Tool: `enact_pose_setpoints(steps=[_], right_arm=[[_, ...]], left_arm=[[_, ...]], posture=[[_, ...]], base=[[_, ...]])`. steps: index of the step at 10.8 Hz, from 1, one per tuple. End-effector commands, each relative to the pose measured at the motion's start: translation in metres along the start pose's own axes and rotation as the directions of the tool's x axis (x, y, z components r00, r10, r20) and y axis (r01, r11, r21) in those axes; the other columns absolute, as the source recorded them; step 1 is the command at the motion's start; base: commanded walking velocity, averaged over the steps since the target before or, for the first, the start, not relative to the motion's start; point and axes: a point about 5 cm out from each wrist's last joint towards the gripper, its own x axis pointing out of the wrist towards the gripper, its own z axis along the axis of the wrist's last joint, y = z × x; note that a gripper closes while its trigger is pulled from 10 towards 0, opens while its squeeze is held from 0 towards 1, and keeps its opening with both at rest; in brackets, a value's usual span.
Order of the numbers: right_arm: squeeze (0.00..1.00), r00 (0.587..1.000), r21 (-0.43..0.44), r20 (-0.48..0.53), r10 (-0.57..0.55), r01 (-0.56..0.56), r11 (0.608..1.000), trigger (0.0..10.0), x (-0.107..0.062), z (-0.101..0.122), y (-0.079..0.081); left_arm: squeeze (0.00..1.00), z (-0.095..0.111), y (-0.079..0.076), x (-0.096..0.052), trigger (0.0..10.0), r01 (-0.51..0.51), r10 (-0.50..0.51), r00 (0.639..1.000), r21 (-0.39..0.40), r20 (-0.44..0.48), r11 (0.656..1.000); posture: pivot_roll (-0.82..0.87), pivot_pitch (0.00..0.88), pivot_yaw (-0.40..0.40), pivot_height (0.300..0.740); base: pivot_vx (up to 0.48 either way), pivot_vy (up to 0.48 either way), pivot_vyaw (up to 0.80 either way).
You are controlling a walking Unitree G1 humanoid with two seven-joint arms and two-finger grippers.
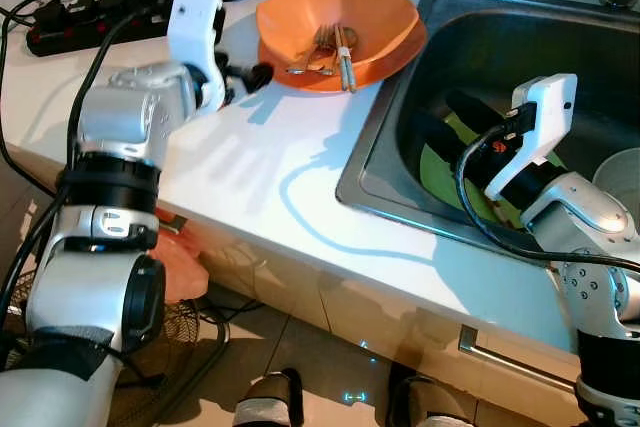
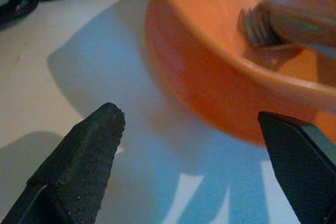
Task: Kitchen organization
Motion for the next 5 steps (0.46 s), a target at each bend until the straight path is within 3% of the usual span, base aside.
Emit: enact_pose_setpoints(steps=[1, 5], right_arm=[[0.00, 1.000, 0.000, 0.020, 0.022, -0.022, 1.000, 10.0, 0.000, 0.006, 0.003], [0.00, 1.000, 0.001, 0.023, 0.021, -0.021, 1.000, 10.0, -0.001, 0.008, 0.005]], left_arm=[[0.00, 0.001, 0.004, 0.000, 10.0, -0.013, 0.013, 1.000, -0.016, 0.006, 1.000], [0.00, -0.009, -0.010, 0.013, 10.0, 0.019, -0.019, 1.000, -0.036, -0.019, 0.999]], posture=[[0.12, 0.213, 0.135, 0.740], [0.10, 0.227, 0.141, 0.740]], base=[[0.000, 0.000, 0.00], [0.000, 0.000, 0.00]])
